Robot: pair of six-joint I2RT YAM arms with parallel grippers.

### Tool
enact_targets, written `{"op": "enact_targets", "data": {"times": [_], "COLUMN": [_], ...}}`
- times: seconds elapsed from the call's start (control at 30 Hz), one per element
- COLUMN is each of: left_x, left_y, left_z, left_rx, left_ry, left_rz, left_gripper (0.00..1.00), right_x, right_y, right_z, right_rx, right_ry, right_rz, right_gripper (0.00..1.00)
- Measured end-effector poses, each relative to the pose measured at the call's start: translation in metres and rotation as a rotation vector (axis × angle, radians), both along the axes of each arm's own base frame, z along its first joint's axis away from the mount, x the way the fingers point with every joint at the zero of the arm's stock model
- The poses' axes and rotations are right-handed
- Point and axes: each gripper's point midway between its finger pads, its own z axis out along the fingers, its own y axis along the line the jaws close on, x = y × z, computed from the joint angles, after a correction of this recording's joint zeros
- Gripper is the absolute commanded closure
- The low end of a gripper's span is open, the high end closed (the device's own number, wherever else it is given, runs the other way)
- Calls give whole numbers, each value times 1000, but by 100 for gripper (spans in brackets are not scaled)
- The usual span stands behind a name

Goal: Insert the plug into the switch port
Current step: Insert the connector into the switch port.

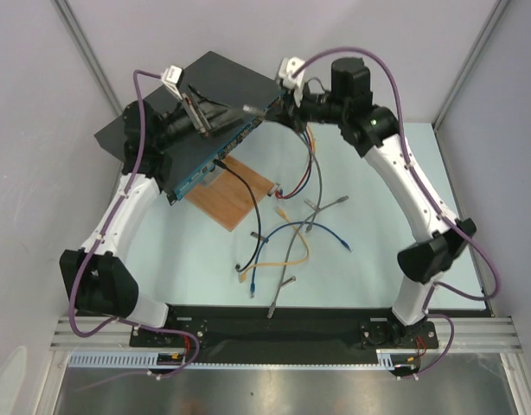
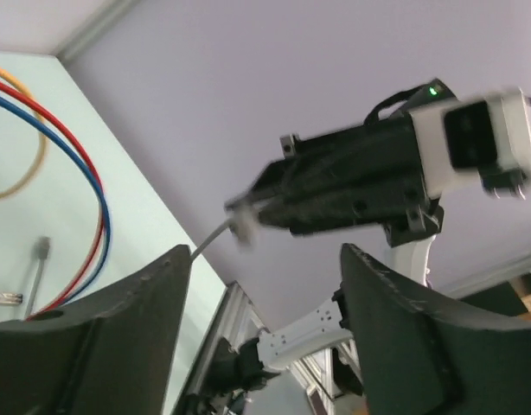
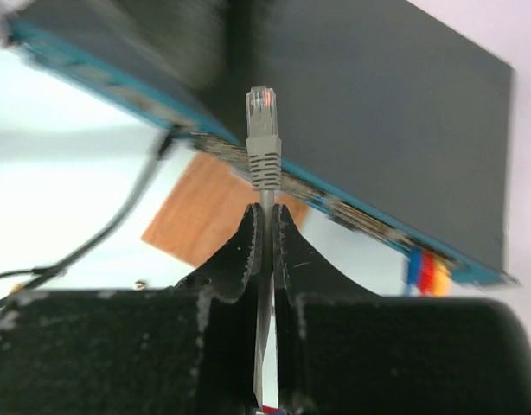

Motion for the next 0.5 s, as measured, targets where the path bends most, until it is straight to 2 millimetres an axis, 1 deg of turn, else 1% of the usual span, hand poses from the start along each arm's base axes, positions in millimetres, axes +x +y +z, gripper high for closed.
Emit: {"op": "enact_targets", "data": {"times": [0.03, 0.13, 0.2, 0.23, 0.27, 0.37, 0.47, 0.5], "left_x": [4, 16, 22, 23, 25, 29, 35, 37], "left_y": [5, 23, 34, 37, 40, 46, 52, 55], "left_z": [3, 20, 33, 38, 42, 45, 39, 35], "left_rx": [9, 39, 75, 95, 112, 201, 286, 317], "left_ry": [-9, -78, -152, -184, -209, -294, -338, -349], "left_rz": [17, 86, 138, 160, 178, 238, 295, 313], "left_gripper": [15, 15, 15, 14, 14, 14, 15, 14], "right_x": [13, 61, 90, 101, 112, 128, 138, 140], "right_y": [-5, -24, -39, -46, -55, -71, -81, -83], "right_z": [3, 6, -2, -9, -21, -56, -83, -89], "right_rx": [2, 12, 1, -9, -26, -84, -127, -133], "right_ry": [20, 58, 91, 114, 145, 227, 291, 307], "right_rz": [-33, -153, -235, -269, -307, -377, -421, -428], "right_gripper": [100, 100, 100, 100, 100, 100, 100, 100]}}
